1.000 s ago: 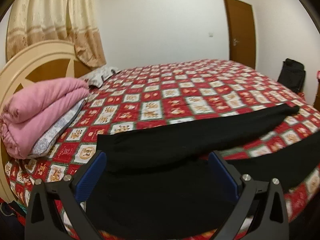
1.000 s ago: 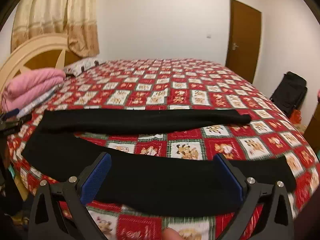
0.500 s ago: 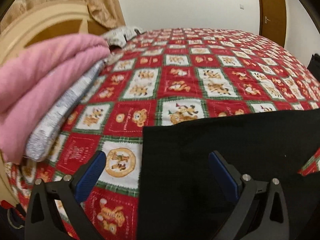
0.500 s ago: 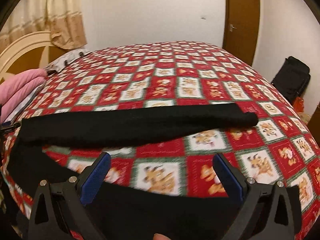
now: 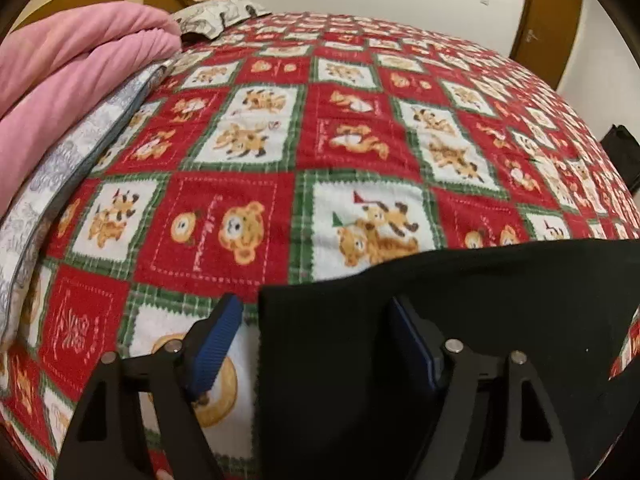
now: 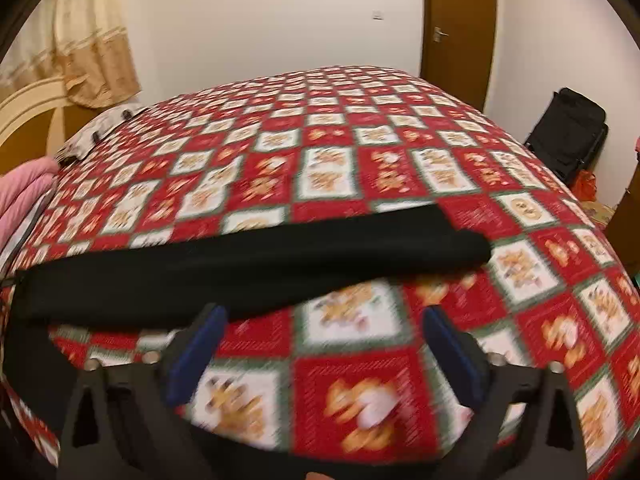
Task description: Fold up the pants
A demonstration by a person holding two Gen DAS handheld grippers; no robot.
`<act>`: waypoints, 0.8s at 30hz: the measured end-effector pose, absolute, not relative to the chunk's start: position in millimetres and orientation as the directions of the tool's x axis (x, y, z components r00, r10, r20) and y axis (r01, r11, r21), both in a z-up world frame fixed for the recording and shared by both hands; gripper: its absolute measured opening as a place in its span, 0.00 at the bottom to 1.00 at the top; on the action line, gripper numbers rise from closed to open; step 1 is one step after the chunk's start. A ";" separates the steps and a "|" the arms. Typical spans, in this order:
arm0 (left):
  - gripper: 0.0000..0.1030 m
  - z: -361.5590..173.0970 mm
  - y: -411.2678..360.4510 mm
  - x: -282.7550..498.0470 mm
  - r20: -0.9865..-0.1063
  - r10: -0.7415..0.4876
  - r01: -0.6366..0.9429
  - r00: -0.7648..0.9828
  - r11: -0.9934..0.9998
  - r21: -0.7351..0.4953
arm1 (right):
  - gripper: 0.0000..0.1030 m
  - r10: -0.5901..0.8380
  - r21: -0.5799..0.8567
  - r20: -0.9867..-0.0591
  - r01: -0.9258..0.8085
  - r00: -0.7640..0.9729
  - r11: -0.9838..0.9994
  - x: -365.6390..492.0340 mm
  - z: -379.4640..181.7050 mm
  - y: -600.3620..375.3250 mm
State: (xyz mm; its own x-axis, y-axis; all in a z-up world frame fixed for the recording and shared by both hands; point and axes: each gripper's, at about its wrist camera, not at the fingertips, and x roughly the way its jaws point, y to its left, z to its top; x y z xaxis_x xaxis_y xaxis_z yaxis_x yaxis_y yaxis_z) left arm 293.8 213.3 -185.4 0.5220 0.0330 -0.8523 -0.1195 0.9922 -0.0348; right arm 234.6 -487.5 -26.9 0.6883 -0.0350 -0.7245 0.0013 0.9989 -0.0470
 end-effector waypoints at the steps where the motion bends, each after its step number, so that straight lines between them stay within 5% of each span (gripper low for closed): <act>1: 0.75 -185.7 211.2 294.4 -0.853 0.038 -0.103 0.521 0.994 -0.019 | 0.82 -0.042 -0.047 -0.729 0.012 0.683 0.999 244.2 -23.7 -495.5; 8: 0.71 -184.5 214.0 301.2 -0.848 0.015 -0.106 0.530 0.993 -0.049 | 0.65 -0.131 -0.068 -0.781 0.124 0.611 0.990 319.2 -24.0 -552.5; 12: 0.60 -182.2 210.5 307.7 -0.857 -0.005 -0.061 0.516 0.997 -0.043 | 0.65 -0.136 -0.039 -0.816 0.180 0.561 0.983 351.1 -34.5 -585.6; 24: 0.60 -184.9 205.0 321.0 -0.875 0.016 -0.074 0.484 0.997 -0.022 | 0.65 -0.055 0.004 -0.901 0.134 0.431 0.991 417.1 -81.9 -616.4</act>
